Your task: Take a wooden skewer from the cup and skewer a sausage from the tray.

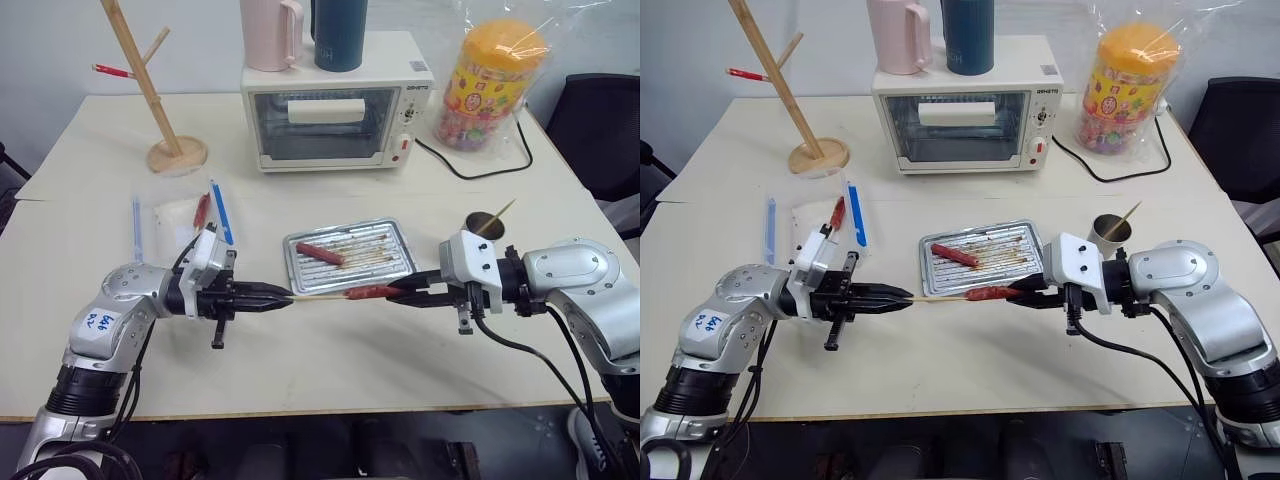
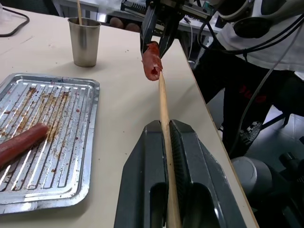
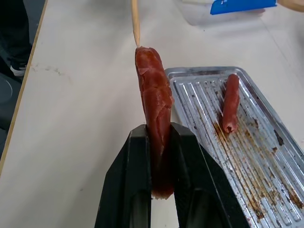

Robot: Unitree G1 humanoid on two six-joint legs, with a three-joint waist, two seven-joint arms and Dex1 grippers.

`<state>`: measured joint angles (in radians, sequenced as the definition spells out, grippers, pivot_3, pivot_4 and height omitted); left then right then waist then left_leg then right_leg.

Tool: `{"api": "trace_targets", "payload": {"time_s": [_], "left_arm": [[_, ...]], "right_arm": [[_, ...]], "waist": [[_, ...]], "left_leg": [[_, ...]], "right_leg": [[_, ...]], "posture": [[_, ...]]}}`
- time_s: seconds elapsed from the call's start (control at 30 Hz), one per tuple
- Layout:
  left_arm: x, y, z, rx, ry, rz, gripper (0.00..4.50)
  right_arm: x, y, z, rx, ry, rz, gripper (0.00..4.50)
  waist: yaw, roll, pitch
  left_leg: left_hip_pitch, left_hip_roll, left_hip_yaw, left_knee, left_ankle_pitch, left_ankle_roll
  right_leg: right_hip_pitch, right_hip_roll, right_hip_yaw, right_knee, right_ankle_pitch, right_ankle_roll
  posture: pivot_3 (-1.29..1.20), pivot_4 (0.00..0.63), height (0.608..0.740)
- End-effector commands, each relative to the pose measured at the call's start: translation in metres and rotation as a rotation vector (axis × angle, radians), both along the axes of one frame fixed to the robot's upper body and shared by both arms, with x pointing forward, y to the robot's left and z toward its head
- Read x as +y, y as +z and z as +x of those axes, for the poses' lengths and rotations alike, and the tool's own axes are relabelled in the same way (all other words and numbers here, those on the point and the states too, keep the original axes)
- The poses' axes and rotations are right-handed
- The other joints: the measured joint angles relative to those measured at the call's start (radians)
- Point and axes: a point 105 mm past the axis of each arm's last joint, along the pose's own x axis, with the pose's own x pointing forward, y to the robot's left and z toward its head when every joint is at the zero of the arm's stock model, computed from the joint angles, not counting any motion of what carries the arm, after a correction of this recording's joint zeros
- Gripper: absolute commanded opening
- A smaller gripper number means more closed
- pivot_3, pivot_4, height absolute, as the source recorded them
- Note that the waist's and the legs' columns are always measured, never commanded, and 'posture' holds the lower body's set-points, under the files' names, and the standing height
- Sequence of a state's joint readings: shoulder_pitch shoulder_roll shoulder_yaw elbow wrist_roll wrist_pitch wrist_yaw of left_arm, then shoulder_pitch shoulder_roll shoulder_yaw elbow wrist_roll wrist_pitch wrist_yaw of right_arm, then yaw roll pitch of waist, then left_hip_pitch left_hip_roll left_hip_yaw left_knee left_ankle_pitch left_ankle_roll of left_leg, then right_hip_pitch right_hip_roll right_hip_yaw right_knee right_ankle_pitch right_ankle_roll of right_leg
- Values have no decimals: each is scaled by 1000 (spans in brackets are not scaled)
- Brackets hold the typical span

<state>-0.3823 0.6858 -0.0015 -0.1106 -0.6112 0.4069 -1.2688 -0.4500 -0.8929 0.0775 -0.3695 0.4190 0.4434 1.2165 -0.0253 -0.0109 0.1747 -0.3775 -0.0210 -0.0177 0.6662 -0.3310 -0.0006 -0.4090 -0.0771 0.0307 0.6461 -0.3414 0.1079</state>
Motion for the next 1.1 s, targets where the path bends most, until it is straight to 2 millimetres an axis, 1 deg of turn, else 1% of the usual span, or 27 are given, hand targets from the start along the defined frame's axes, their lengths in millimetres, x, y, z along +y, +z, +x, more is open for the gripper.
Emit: {"api": "trace_targets", "payload": {"time_s": [0.03, 0.23, 0.37, 0.6, 0.9, 1.1], "left_arm": [[-3, 4, 0, -32, 1, 4, 0], [-3, 5, 3, -38, 11, -1, 0], [2, 6, 3, -37, 15, 8, 0], [10, 7, 5, -40, 25, 31, 0], [2, 6, 4, -39, 6, 17, 0], [1, 8, 3, -38, -4, 6, 0]], "right_arm": [[8, 9, -6, -29, 46, 12, 542], [6, 8, -8, -25, 45, 5, 542], [2, 4, -7, -19, 37, -8, 542], [-1, 3, -6, -19, 30, -11, 542], [2, 3, -6, -21, 32, 1, 542], [2, 2, -6, -17, 28, -2, 542]], "waist": [[0, 0, 0], [0, 0, 0], [0, 0, 0], [0, 0, 0], [0, 0, 0], [0, 0, 0]], "left_leg": [[0, 0, 0, 0, 0, 0], [0, 0, 0, 0, 0, 0], [0, 0, 0, 0, 0, 0], [0, 0, 0, 0, 0, 0], [0, 0, 0, 1, 0, 0], [0, 0, 0, 1, 0, 0]], "right_leg": [[0, 0, 0, 0, 0, 0], [0, 0, 0, 0, 0, 0], [0, 0, 0, 0, 0, 0], [0, 0, 0, 0, 0, 0], [0, 0, 0, 1, 0, 0], [0, 0, 0, 1, 0, 0]], "posture": [[0, 150, 740], [0, 150, 740], [0, 150, 740], [0, 150, 740], [0, 150, 740], [0, 150, 740]]}}
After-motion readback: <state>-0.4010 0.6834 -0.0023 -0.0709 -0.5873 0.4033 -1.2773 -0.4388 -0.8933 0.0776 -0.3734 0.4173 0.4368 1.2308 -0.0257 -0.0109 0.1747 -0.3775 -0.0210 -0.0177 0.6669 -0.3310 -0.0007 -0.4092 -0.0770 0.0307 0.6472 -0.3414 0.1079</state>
